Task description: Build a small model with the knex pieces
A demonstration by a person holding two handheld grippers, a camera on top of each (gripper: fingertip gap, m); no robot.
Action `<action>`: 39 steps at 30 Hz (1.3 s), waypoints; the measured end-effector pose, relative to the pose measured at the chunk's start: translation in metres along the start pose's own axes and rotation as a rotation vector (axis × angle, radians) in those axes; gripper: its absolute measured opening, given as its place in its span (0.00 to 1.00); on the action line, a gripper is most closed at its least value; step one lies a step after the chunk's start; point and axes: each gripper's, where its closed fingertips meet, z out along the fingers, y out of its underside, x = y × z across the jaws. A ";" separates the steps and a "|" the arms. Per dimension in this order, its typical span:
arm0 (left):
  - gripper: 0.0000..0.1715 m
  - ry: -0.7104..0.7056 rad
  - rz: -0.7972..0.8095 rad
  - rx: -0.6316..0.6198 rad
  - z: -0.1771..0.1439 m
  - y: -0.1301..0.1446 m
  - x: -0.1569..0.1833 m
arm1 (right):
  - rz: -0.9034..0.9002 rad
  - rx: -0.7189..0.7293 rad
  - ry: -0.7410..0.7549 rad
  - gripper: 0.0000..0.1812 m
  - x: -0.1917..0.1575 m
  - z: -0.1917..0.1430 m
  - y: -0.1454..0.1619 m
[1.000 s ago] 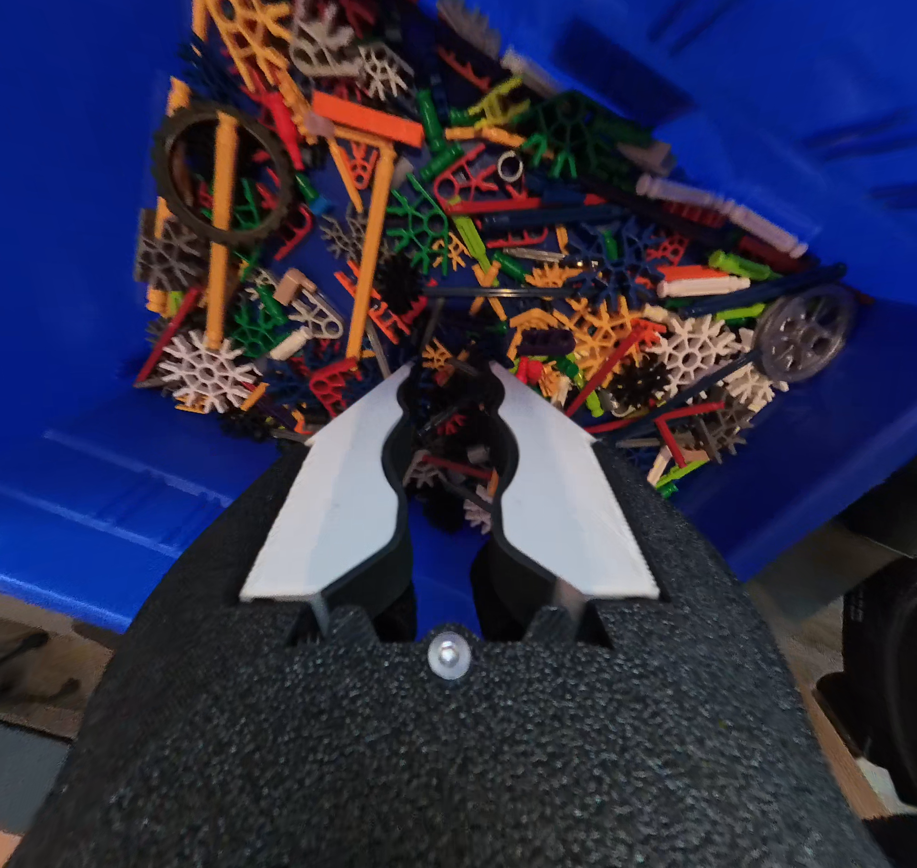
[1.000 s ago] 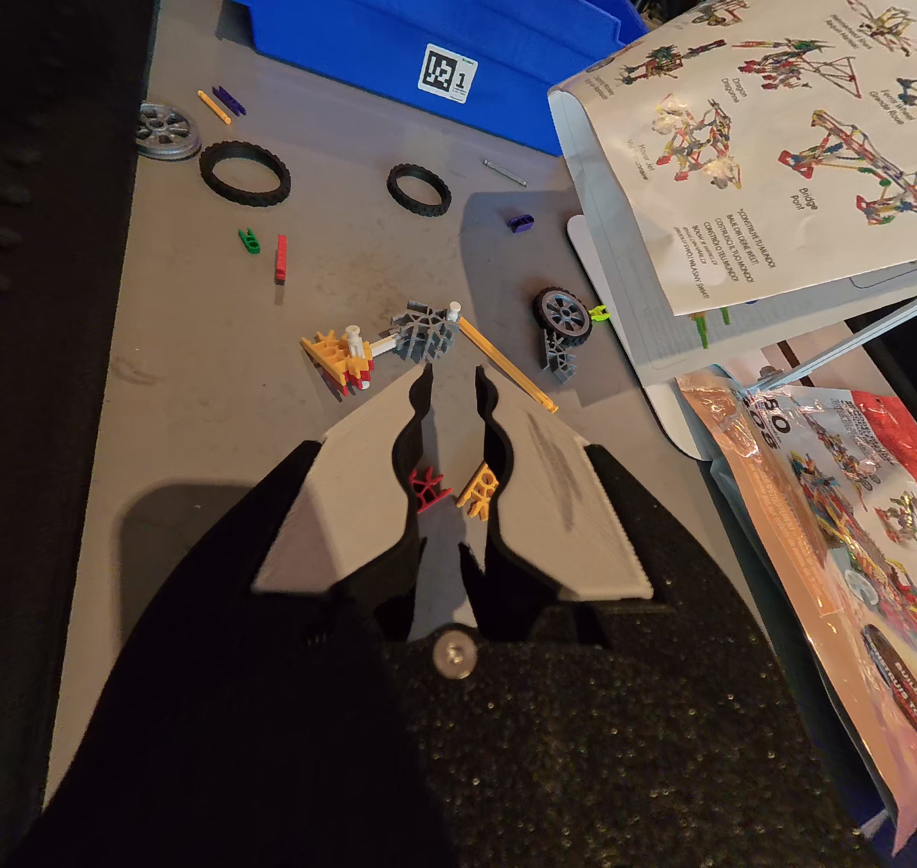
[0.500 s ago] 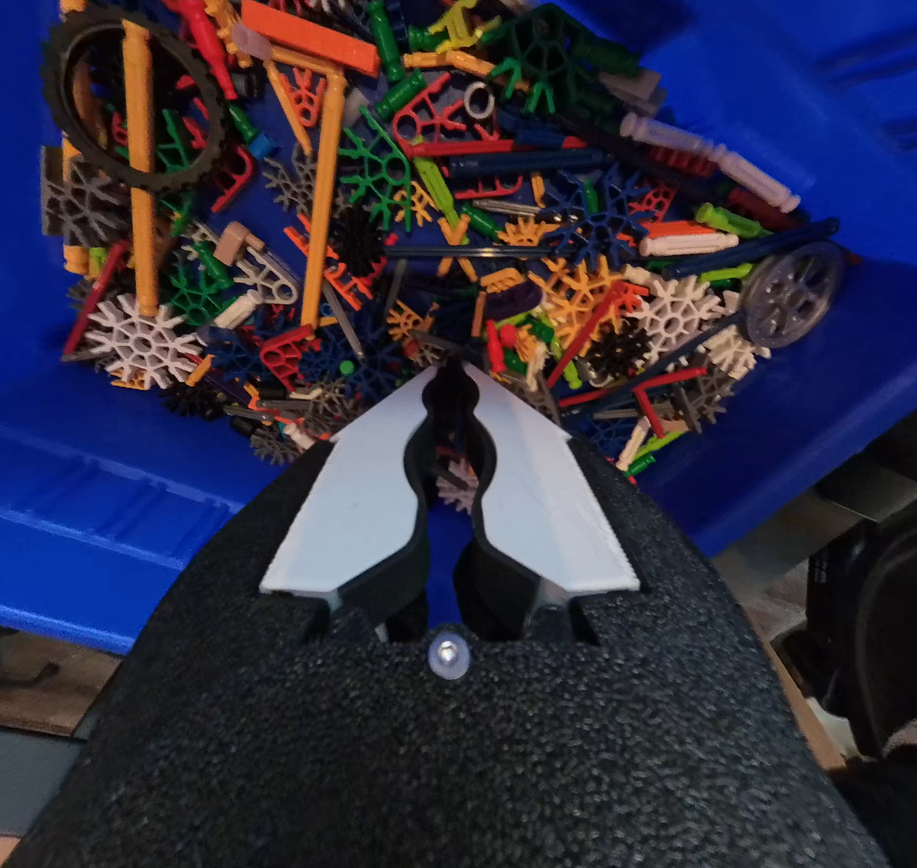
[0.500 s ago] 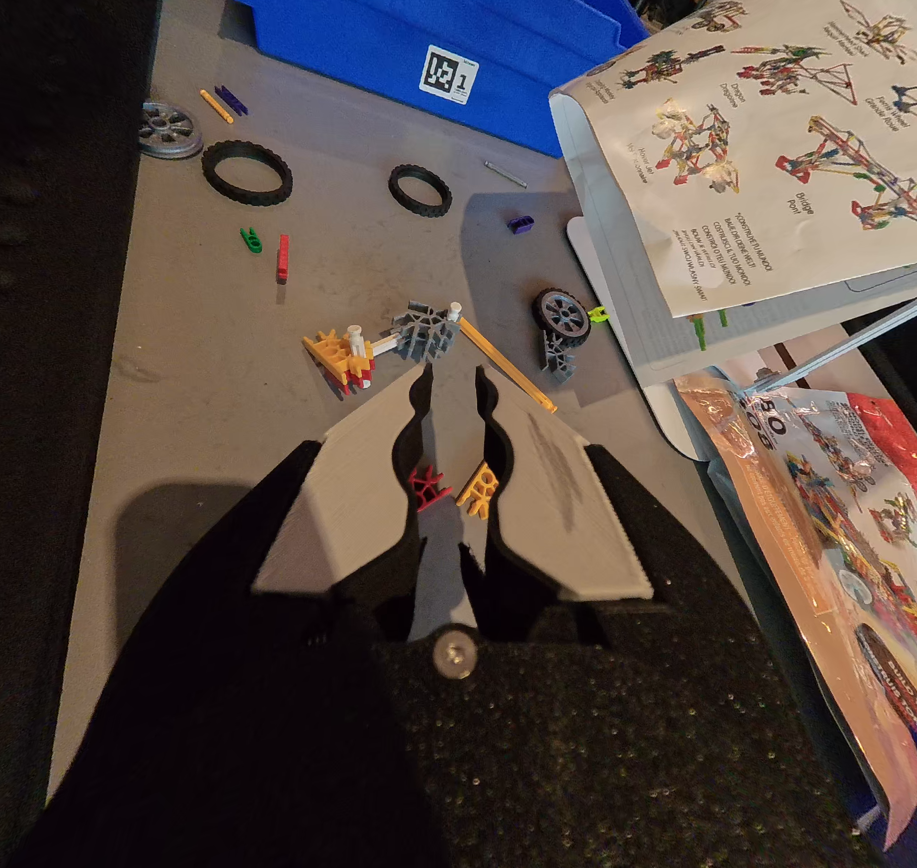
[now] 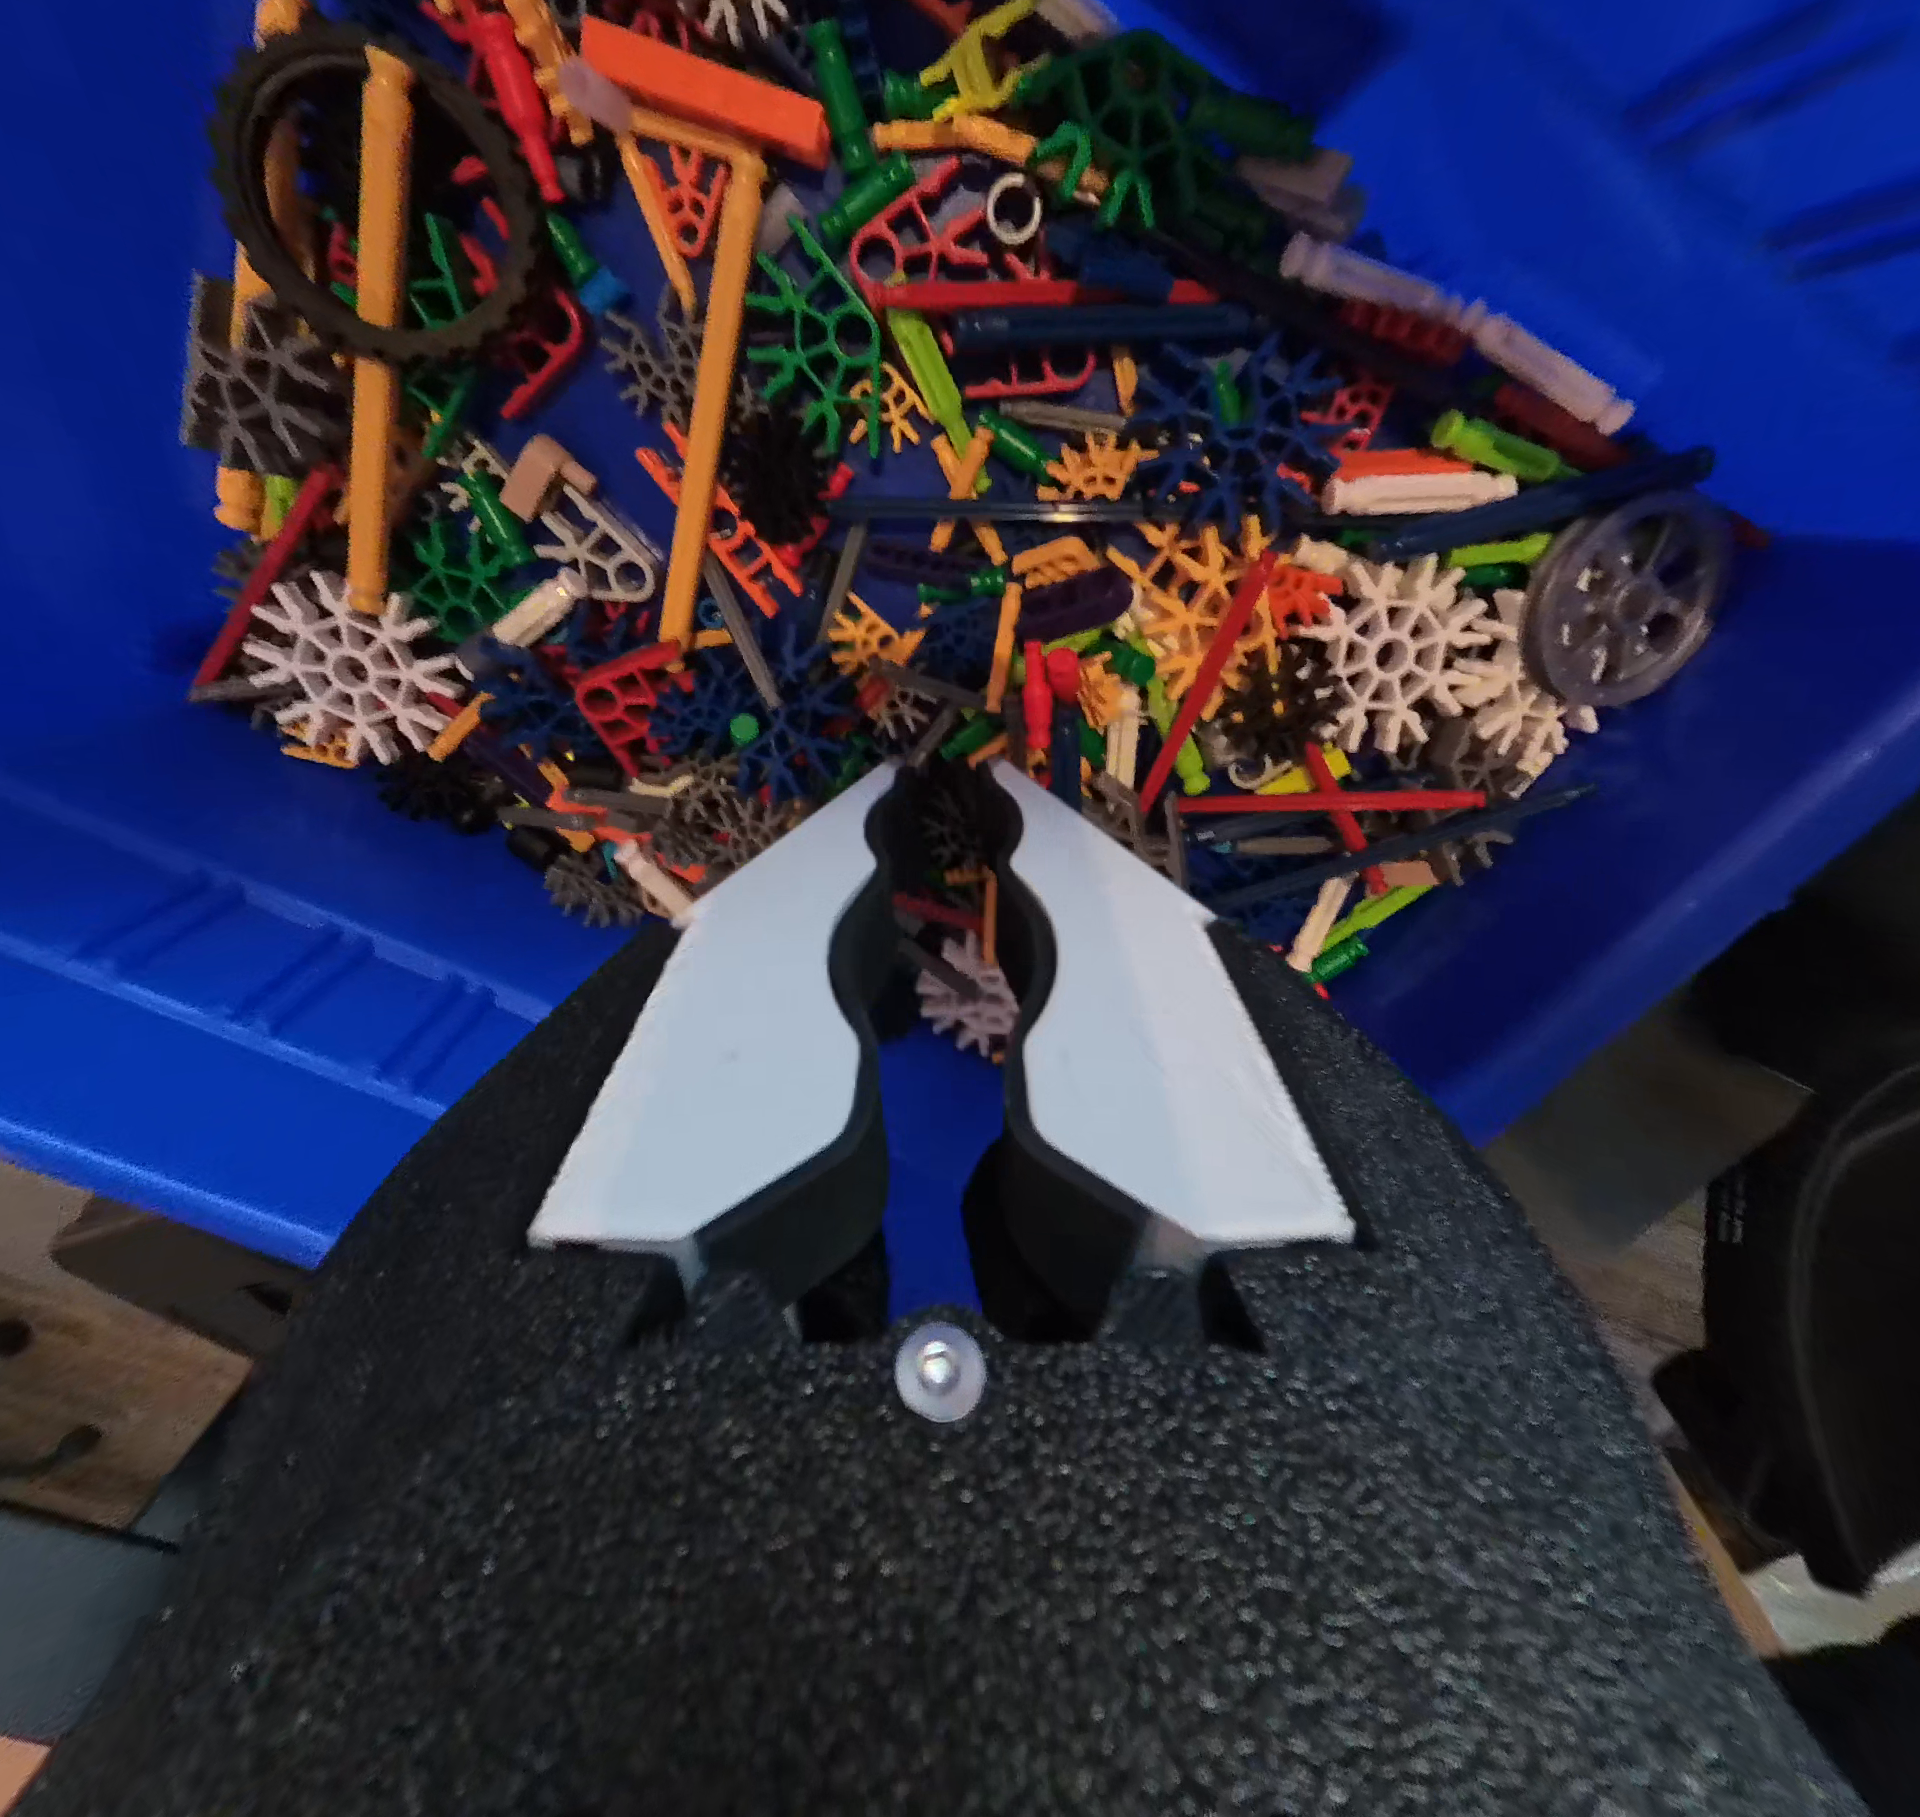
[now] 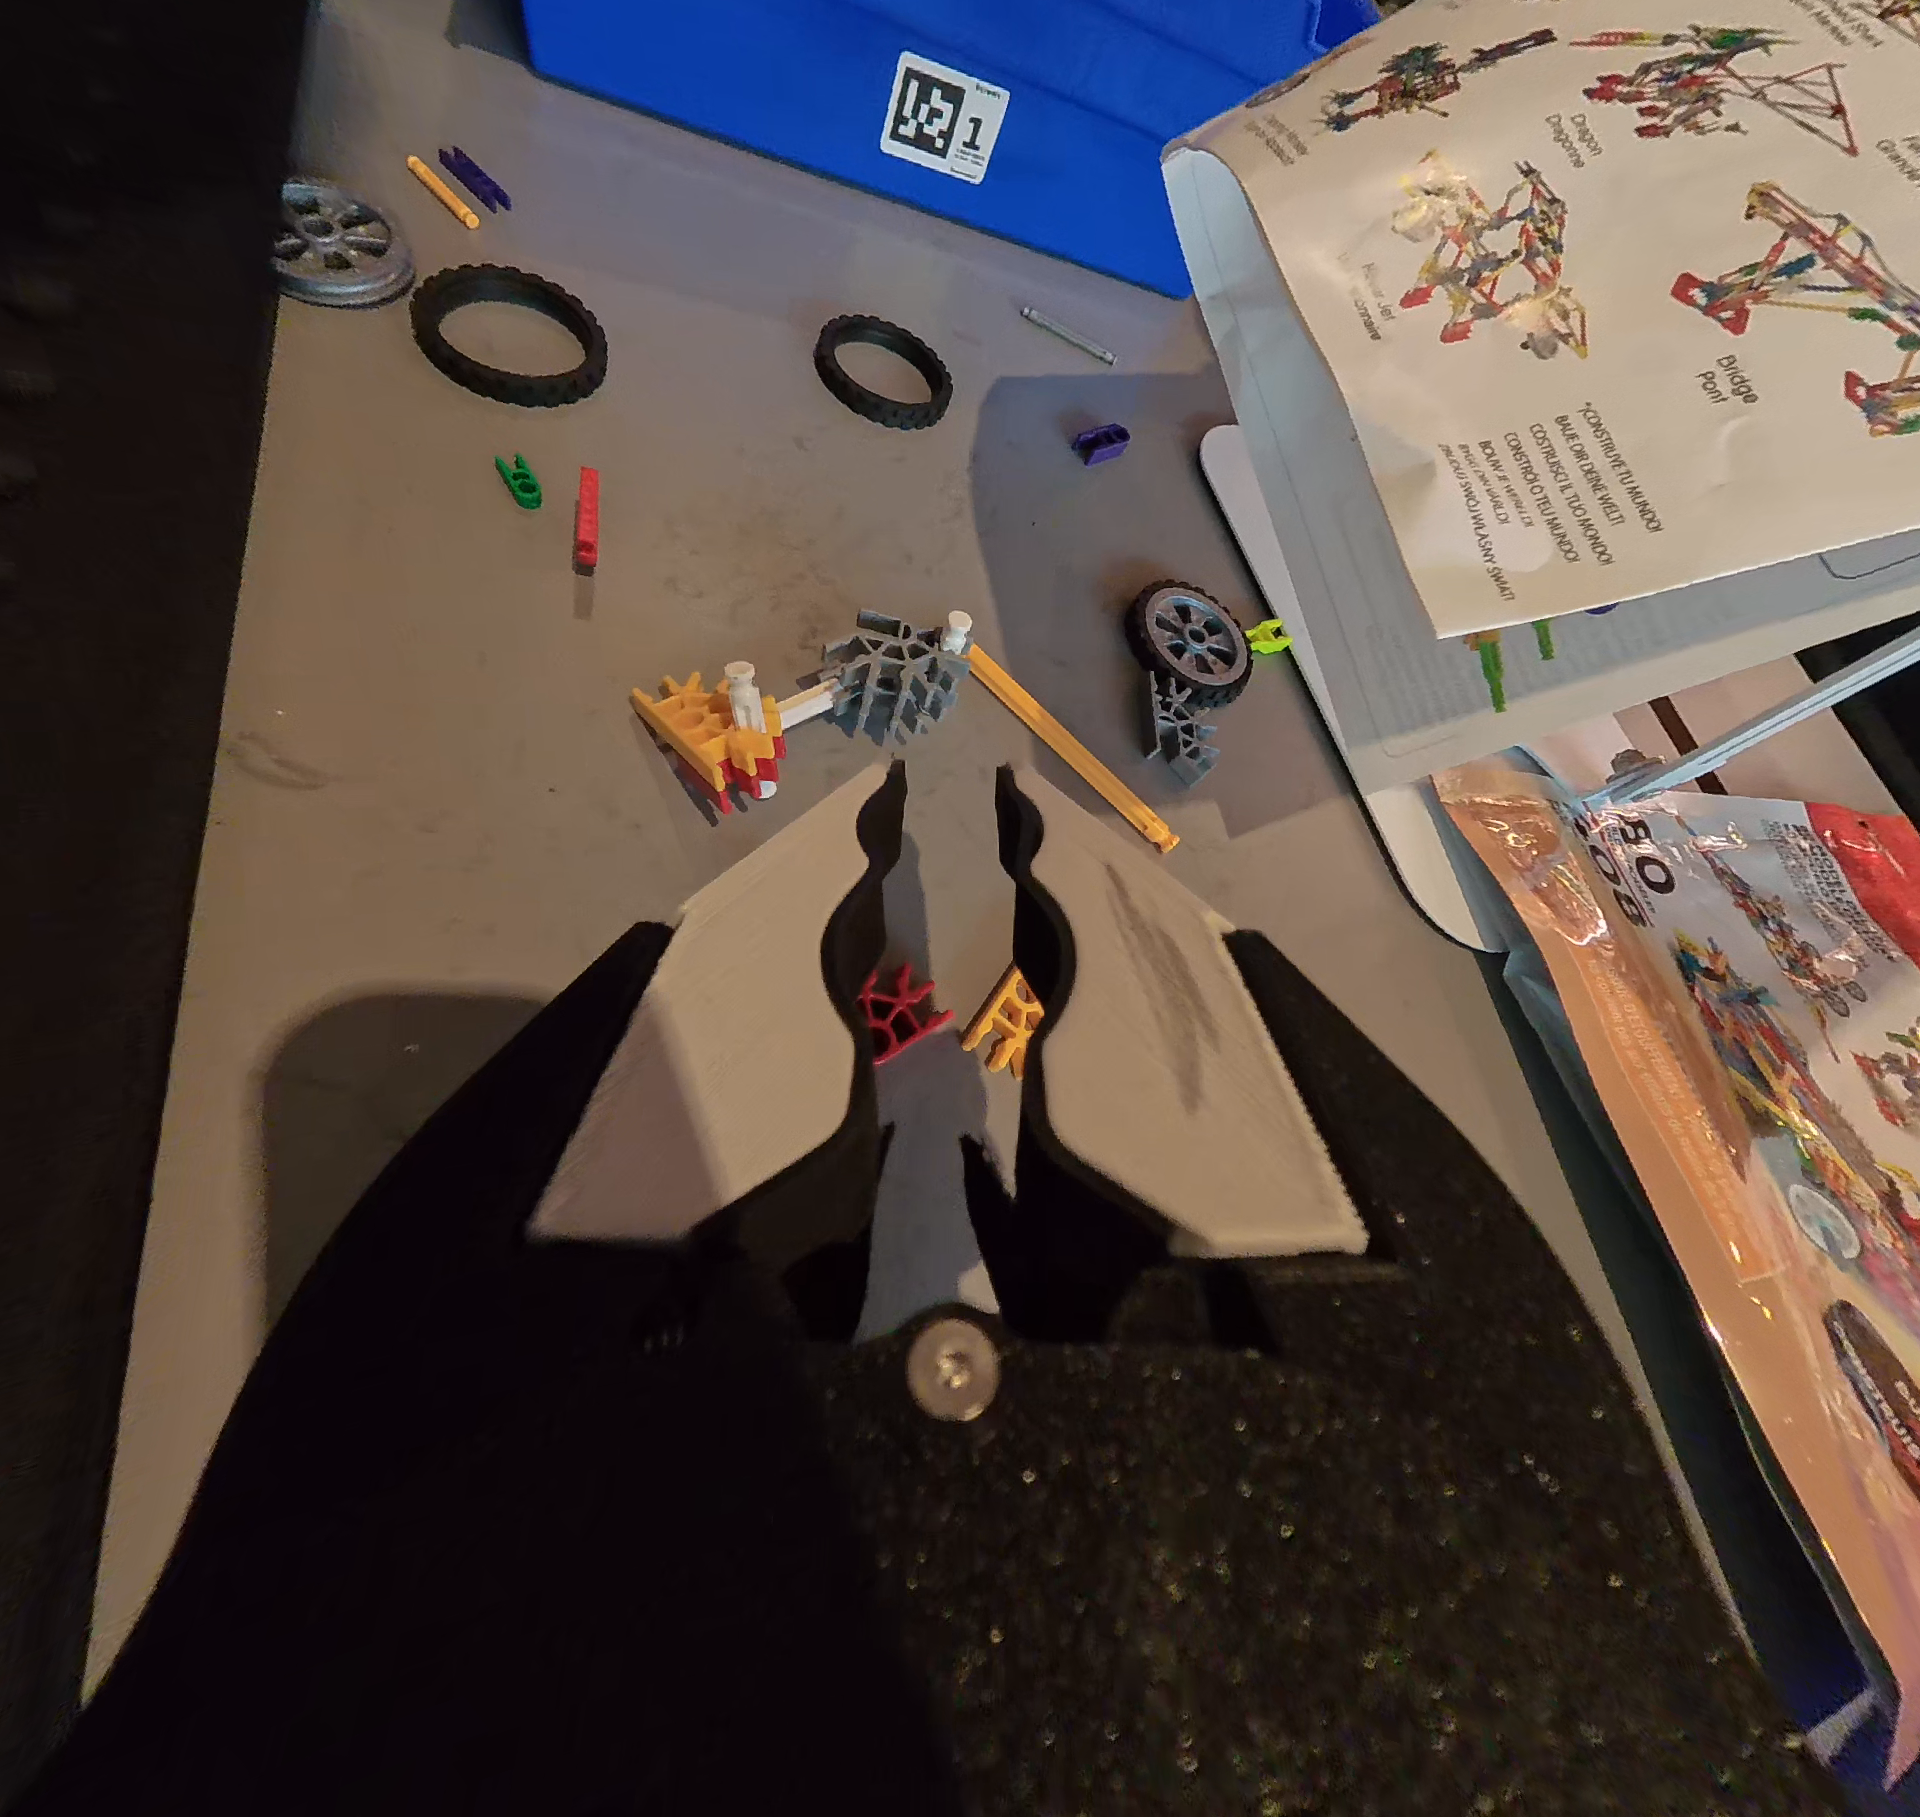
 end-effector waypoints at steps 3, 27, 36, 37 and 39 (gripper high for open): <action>0.07 -0.011 0.050 0.002 0.005 -0.007 0.001 | 0.004 -0.004 -0.002 0.09 0.000 0.001 0.002; 0.00 0.161 0.174 -0.025 0.005 0.008 0.041 | 0.034 -0.026 0.001 0.09 0.004 0.003 0.011; 0.11 0.175 0.203 -0.062 0.010 0.013 0.051 | 0.044 -0.036 0.002 0.09 0.005 0.004 0.015; 0.10 0.167 0.212 -0.071 0.012 0.012 0.050 | 0.045 -0.038 0.001 0.09 0.005 0.005 0.015; 0.05 0.148 0.229 -0.080 0.013 0.010 0.048 | 0.048 -0.040 0.002 0.09 0.006 0.005 0.016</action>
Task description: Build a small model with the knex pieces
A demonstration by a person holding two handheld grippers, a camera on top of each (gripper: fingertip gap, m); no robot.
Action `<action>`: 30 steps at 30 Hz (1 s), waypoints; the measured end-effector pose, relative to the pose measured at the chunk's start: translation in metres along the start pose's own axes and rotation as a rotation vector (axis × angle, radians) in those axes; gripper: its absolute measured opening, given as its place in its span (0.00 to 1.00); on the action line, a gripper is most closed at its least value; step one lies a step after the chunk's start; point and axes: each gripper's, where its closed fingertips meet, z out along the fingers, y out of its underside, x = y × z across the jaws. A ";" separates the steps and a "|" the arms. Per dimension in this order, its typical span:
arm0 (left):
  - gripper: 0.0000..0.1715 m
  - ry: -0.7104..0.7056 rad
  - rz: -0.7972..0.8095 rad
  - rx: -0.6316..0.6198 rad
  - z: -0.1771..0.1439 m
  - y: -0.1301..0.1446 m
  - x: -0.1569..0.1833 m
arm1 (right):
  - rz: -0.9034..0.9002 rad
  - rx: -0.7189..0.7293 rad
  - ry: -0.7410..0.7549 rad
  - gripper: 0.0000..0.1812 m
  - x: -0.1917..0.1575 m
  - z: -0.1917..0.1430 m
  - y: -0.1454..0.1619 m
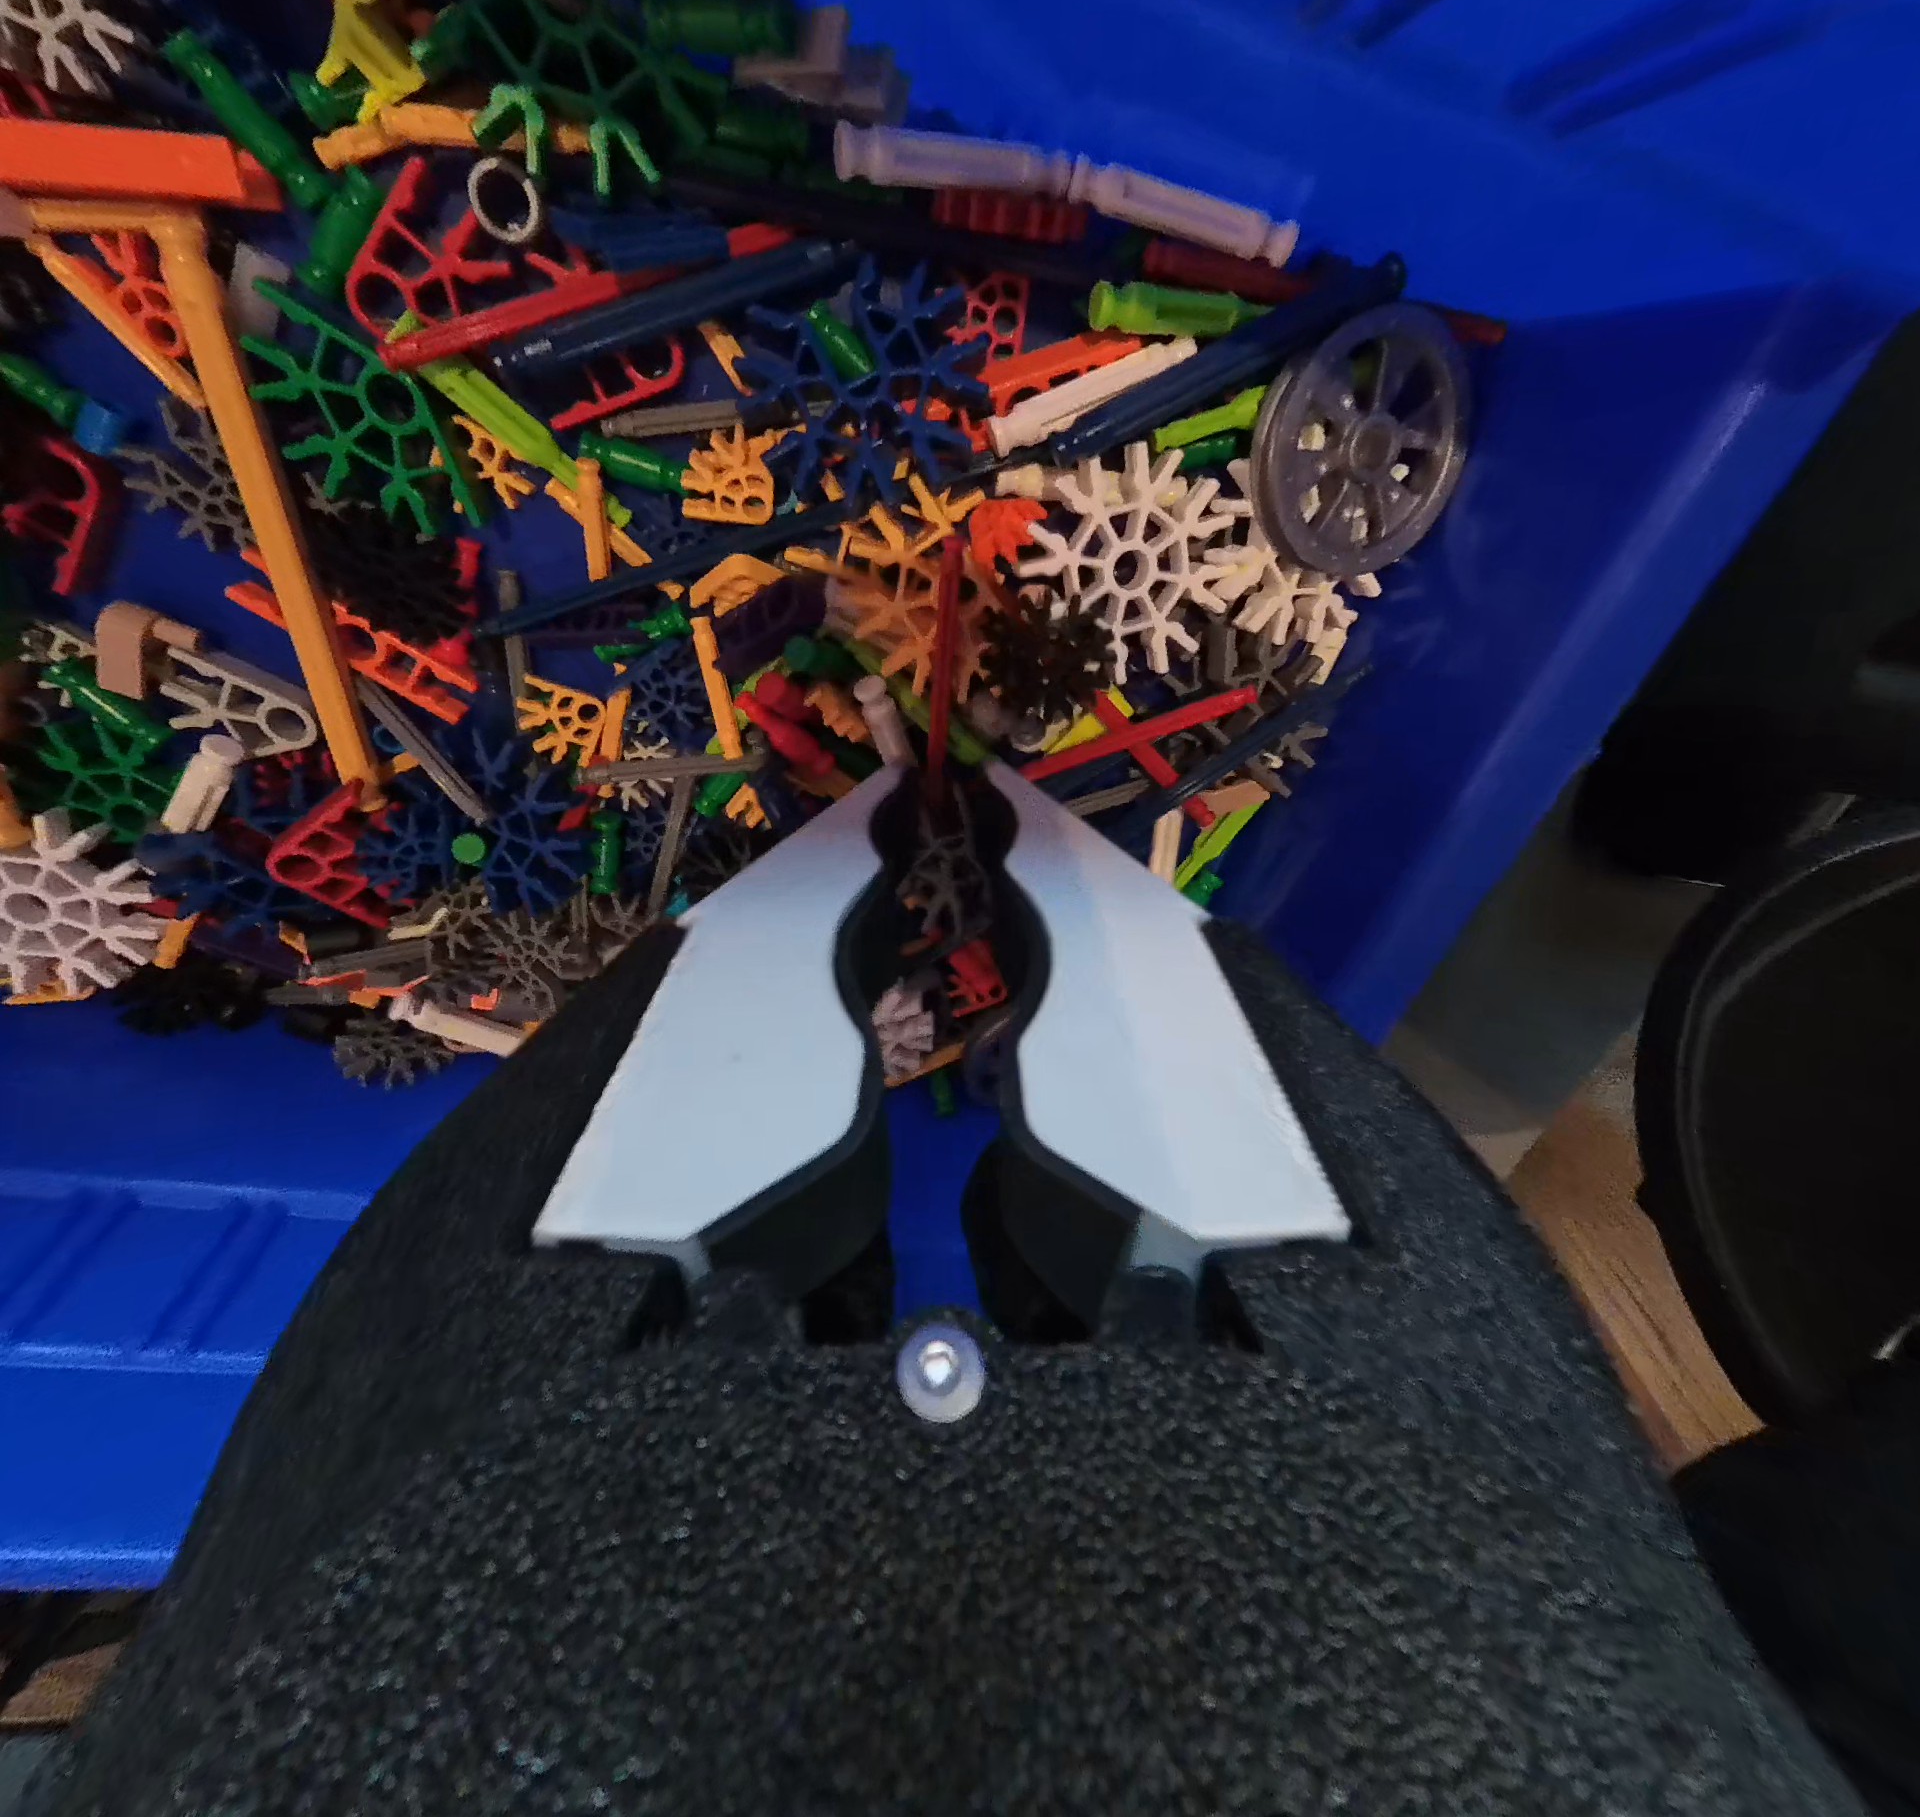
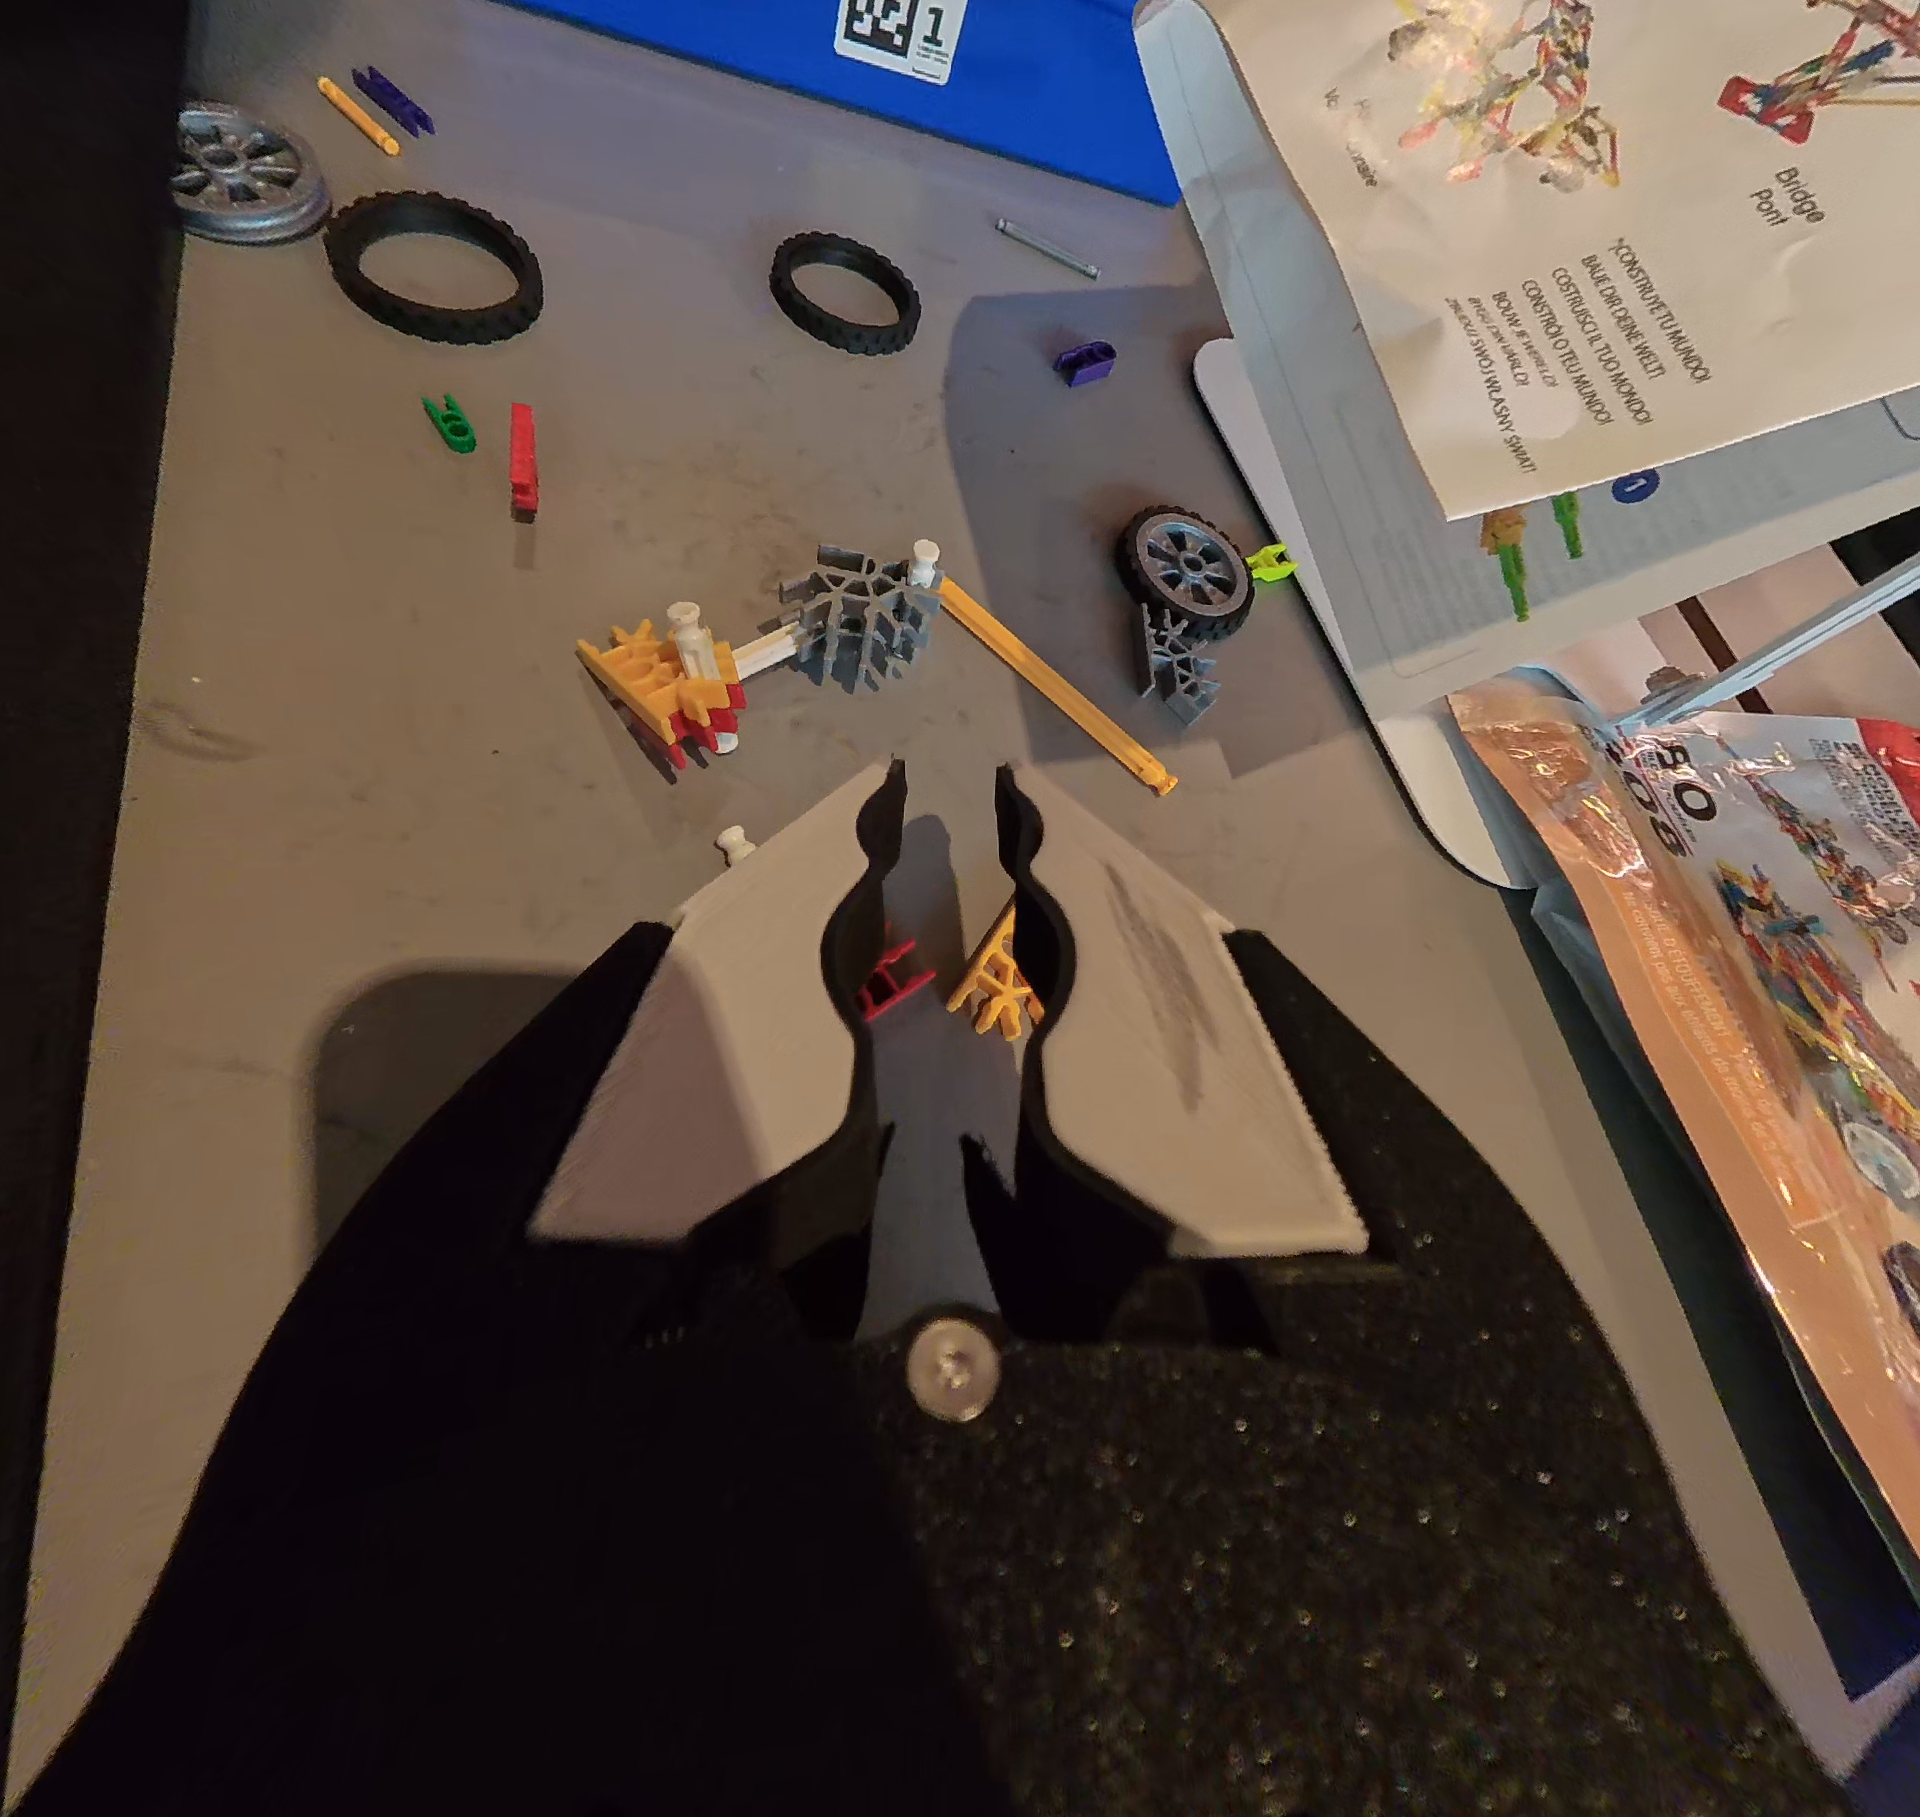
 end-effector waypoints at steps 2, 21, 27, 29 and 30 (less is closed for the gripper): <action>0.00 -0.015 0.018 0.010 -0.001 -0.004 -0.003 | 0.003 -0.001 0.002 0.09 0.001 0.000 0.000; 0.11 -0.180 -0.080 0.036 -0.038 0.007 -0.064 | 0.017 0.003 0.006 0.09 0.004 -0.001 0.001; 0.13 -0.226 -0.101 0.007 -0.038 0.013 -0.081 | 0.016 0.002 0.006 0.09 0.004 -0.001 0.001; 0.17 -0.246 -0.114 -0.002 -0.039 0.016 -0.090 | 0.015 0.002 0.006 0.09 0.004 -0.001 0.001; 0.20 -0.246 -0.116 -0.009 -0.038 0.016 -0.092 | 0.015 0.002 0.006 0.09 0.004 -0.001 0.001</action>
